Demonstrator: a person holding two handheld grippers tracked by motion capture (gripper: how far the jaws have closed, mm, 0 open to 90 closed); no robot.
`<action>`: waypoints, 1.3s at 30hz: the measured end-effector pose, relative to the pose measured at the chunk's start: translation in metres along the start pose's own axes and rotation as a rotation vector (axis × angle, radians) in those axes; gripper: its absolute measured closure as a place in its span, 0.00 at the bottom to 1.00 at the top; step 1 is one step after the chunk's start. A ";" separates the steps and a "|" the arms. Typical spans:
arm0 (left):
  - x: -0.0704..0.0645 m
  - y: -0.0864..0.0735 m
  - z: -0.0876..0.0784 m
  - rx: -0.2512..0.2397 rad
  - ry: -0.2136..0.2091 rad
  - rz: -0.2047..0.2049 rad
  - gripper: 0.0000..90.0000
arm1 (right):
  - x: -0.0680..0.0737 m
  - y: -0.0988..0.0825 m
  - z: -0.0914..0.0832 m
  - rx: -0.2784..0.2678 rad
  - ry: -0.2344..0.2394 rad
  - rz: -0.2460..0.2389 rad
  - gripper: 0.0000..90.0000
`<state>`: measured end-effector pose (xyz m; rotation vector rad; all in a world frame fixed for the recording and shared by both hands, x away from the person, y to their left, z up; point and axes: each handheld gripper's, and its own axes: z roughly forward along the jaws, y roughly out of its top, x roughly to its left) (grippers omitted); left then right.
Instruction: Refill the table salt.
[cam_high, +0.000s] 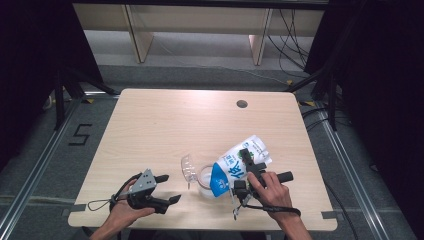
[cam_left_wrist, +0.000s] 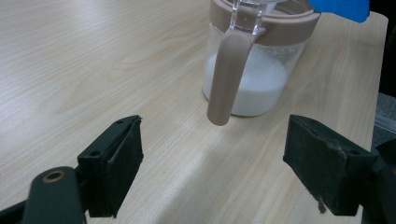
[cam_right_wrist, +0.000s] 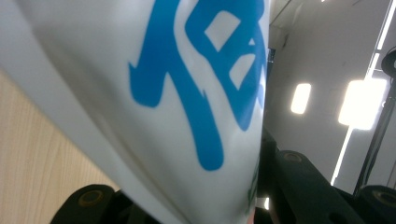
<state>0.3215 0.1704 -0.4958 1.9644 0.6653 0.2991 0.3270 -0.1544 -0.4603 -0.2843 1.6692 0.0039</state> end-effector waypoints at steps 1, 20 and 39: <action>0.000 0.000 0.000 0.000 0.000 0.001 0.21 | 0.000 0.000 0.000 0.000 0.001 0.001 0.81; 0.000 0.000 0.000 0.000 0.001 0.001 0.21 | 0.000 0.000 0.000 -0.007 -0.012 0.003 0.81; 0.000 0.000 0.000 0.001 0.000 0.001 0.21 | -0.003 0.001 0.000 -0.011 -0.012 -0.023 0.82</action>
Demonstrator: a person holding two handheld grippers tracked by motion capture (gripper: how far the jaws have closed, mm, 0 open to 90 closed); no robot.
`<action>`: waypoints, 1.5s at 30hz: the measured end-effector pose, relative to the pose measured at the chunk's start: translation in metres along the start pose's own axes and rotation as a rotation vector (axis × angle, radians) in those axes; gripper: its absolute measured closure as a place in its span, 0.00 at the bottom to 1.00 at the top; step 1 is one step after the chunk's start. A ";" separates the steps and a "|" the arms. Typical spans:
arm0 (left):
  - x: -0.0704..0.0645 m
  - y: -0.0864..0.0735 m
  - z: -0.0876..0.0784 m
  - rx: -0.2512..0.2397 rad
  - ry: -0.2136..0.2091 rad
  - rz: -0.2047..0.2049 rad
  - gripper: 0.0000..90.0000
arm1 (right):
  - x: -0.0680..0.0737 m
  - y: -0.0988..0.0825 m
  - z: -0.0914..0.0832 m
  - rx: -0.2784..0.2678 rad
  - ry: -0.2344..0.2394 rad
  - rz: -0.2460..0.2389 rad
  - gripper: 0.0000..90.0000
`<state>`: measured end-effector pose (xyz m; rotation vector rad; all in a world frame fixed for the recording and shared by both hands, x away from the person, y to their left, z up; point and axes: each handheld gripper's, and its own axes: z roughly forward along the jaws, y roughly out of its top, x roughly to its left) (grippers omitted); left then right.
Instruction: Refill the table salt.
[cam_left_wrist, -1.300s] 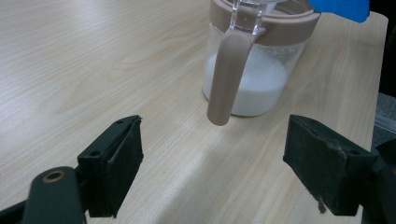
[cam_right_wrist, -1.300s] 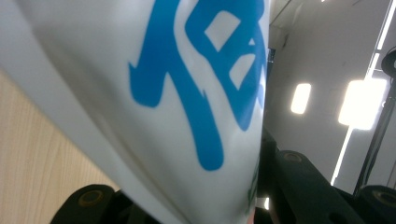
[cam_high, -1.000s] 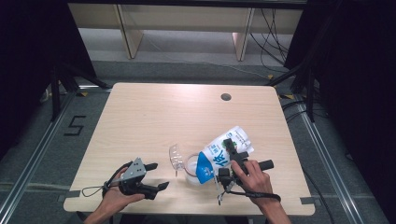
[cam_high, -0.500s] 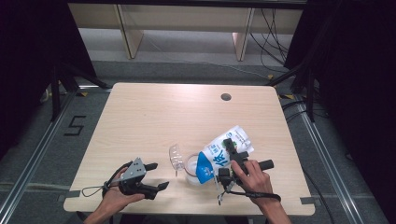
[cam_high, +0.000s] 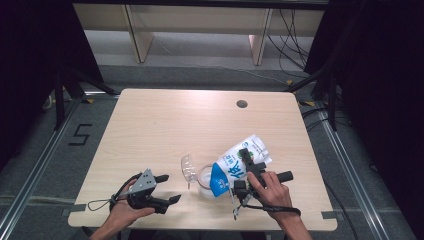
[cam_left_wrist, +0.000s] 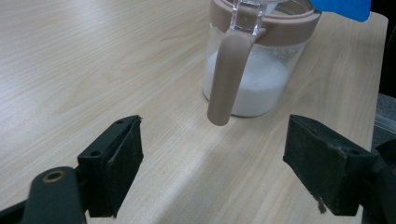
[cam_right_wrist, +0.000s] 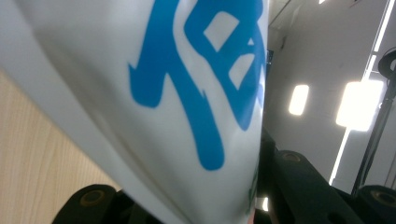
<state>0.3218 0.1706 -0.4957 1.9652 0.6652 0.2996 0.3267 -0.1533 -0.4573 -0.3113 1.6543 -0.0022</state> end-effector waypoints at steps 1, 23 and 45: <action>0.000 0.000 0.000 0.000 0.000 -0.001 0.21 | 0.001 0.000 0.000 0.003 0.005 0.013 0.82; 0.000 0.000 0.000 -0.001 0.000 -0.002 0.21 | 0.003 0.000 0.000 0.003 0.018 0.042 0.82; 0.000 0.000 0.000 -0.001 0.002 -0.004 0.21 | 0.002 0.000 0.001 -0.013 0.002 0.048 0.83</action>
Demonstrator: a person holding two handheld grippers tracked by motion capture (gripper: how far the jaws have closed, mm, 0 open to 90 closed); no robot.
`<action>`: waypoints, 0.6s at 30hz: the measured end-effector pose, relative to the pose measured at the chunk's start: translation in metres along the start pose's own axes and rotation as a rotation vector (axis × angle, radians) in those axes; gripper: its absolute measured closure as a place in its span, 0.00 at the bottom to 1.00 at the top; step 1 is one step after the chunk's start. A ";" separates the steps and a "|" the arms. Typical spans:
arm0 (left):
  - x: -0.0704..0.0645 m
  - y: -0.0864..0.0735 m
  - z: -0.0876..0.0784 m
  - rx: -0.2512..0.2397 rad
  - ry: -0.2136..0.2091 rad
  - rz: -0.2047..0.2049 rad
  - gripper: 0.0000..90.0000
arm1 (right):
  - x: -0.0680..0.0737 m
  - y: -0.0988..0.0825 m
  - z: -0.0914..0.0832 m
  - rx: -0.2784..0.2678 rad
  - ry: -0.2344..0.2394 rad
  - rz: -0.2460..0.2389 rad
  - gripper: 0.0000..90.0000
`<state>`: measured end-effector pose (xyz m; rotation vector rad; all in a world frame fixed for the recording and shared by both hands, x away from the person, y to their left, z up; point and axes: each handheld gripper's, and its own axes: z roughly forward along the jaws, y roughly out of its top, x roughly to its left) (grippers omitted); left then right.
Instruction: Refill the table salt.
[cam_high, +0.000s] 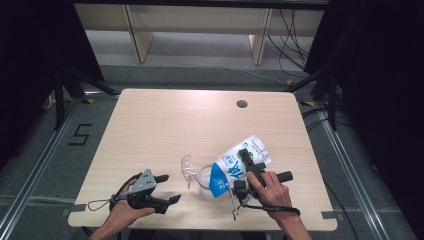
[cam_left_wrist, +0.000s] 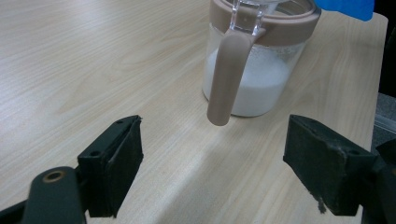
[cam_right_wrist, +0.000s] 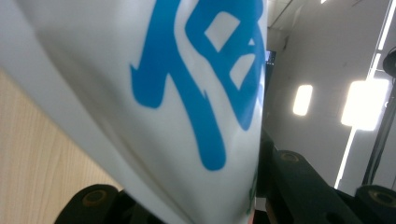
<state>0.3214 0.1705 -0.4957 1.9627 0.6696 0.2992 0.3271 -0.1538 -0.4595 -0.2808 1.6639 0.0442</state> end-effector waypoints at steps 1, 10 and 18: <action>0.000 0.000 0.000 0.000 0.000 0.000 0.21 | 0.001 0.000 0.000 0.005 0.004 0.007 0.83; 0.000 0.000 0.000 0.000 -0.002 0.003 0.21 | -0.002 0.000 0.000 0.003 0.007 -0.009 0.83; 0.000 0.000 0.000 0.001 -0.002 0.003 0.21 | 0.000 0.001 0.000 0.003 0.015 0.017 0.83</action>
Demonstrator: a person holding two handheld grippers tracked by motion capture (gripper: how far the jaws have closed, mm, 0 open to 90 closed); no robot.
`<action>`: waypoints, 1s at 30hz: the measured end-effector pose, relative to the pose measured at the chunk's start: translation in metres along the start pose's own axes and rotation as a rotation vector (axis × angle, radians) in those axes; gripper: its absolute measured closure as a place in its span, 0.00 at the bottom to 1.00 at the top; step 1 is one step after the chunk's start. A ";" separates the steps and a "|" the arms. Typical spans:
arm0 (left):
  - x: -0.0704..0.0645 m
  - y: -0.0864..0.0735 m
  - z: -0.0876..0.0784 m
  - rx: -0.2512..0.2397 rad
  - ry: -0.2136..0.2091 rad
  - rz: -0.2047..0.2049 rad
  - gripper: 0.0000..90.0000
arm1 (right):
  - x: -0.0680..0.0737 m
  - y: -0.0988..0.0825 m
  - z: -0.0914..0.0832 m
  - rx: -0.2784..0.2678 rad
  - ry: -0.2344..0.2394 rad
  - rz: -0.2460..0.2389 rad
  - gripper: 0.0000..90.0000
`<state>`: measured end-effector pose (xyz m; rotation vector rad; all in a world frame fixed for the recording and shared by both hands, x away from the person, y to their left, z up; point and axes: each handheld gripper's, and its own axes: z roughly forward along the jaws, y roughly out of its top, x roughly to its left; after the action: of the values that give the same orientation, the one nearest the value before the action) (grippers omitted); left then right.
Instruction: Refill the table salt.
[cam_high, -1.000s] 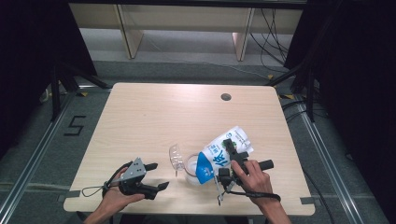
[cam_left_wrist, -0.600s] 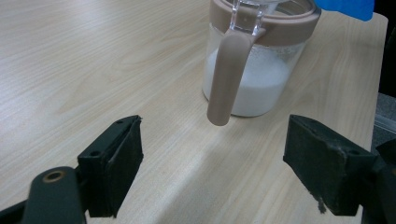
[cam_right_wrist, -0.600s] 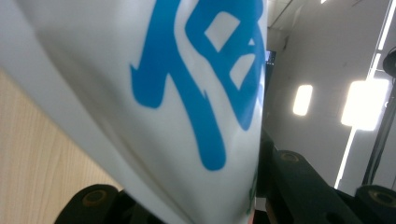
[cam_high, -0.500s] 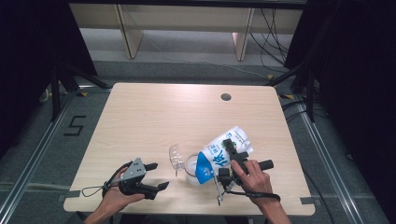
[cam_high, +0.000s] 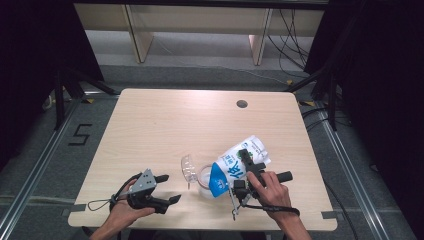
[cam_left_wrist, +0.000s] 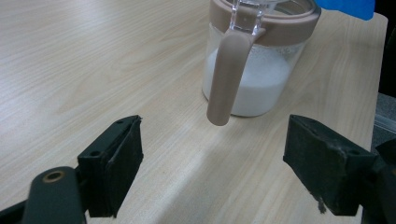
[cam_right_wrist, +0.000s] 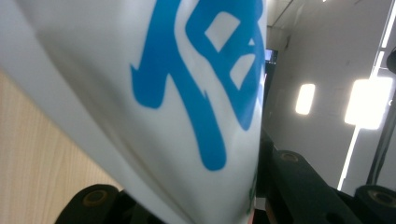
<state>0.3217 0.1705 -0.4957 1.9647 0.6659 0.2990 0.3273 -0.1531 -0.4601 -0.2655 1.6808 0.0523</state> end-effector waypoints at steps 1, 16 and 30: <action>0.000 0.000 0.000 0.000 0.000 0.001 0.21 | 0.000 0.000 0.000 0.002 0.011 0.008 0.83; 0.000 0.000 0.000 -0.001 0.000 0.001 0.21 | -0.005 -0.011 0.009 -0.034 0.227 0.379 0.85; 0.000 0.000 0.001 -0.003 -0.006 0.001 0.21 | -0.010 -0.032 0.016 -0.137 0.318 0.672 0.91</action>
<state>0.3220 0.1701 -0.4960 1.9628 0.6599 0.2944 0.3508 -0.1794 -0.4486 0.2123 2.0220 0.6560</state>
